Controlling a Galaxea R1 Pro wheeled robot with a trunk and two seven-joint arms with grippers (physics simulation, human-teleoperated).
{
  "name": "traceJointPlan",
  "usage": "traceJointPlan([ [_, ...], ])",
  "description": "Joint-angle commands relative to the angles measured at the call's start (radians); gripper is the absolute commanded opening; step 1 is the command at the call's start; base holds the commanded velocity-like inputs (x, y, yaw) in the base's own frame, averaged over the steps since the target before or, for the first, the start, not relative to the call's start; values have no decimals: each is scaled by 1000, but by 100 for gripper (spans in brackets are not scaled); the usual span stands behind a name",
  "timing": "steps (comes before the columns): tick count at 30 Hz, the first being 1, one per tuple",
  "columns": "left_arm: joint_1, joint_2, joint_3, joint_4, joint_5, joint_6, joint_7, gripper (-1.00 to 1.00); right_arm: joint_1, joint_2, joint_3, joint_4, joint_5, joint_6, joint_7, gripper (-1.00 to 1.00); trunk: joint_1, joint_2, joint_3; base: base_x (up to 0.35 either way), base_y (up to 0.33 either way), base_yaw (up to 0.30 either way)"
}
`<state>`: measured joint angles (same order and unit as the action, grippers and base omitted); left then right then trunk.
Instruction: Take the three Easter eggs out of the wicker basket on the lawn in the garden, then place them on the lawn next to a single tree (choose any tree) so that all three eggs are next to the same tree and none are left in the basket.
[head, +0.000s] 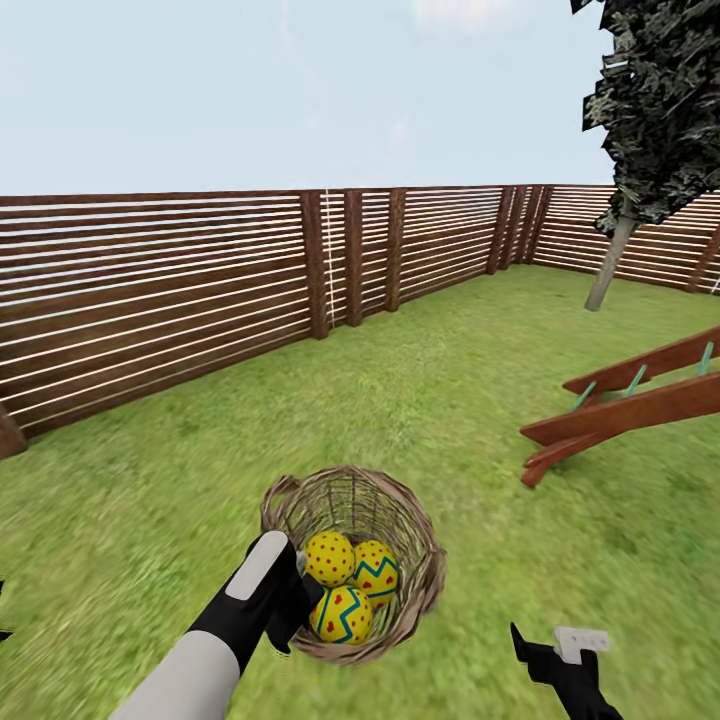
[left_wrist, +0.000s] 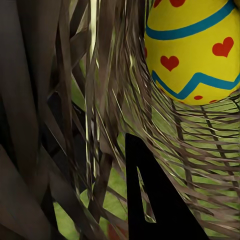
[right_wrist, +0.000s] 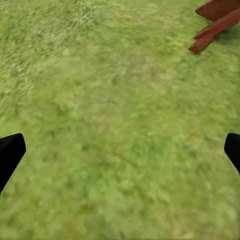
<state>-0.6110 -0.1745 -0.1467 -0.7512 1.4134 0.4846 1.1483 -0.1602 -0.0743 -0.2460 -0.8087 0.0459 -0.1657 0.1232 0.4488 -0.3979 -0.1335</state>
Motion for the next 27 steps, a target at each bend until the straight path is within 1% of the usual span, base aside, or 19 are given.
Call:
traceJointPlan([
  [1,-1,0,-1,-2,4,6,5,-100,-1,1,-4,1,5,-3,7,100,1,-2,-2,335,0,0],
  [12,-1,0,-1,-2,4,5,4,-100,-1,1,-4,3,5,-3,7,100,1,-2,-2,336,0,1],
  [14,-1,0,-2,-2,5,5,4,-100,-1,2,-4,3,5,-3,7,100,1,-2,-2,336,0,152],
  [18,-1,0,-22,-3,5,5,3,-100,-1,1,-4,3,5,-2,7,100,1,-2,-2,336,0,99],
  [27,-1,0,-24,-5,6,5,2,-100,-1,1,-4,3,5,-1,9,100,1,-2,0,336,0,1],
])
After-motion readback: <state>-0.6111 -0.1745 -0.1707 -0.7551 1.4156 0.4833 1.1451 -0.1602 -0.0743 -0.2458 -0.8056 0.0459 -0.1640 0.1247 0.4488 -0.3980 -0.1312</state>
